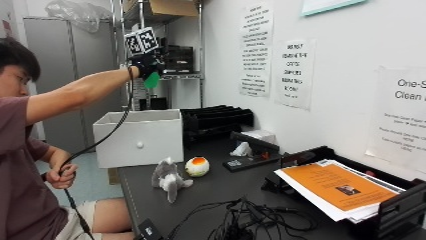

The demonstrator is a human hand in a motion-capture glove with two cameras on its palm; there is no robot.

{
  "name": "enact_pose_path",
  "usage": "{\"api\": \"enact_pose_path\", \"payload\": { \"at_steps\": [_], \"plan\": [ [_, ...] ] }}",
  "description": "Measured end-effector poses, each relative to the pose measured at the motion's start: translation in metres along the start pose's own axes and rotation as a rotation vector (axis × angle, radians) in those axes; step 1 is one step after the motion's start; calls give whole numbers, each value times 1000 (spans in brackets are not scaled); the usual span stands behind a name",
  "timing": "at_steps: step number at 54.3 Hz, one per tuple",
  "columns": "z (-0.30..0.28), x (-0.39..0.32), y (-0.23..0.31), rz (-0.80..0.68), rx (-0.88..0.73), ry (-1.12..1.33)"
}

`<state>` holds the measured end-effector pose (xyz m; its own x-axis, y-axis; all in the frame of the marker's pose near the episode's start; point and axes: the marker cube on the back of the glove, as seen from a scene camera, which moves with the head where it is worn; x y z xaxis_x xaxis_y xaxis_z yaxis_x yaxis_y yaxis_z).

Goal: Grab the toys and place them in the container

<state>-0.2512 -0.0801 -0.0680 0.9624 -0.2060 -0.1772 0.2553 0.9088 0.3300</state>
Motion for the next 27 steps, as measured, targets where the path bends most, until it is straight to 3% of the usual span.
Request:
{"api": "enact_pose_path", "payload": {
  "at_steps": [10, 18, 24, 27],
  "plan": [
    [35, -110, -31, -163, -19, -55],
    [64, -121, -24, -284, -66, -98],
    [87, -123, -31, -242, -139, -10],
    [98, -124, -33, -215, -261, -50]
  ]
}}
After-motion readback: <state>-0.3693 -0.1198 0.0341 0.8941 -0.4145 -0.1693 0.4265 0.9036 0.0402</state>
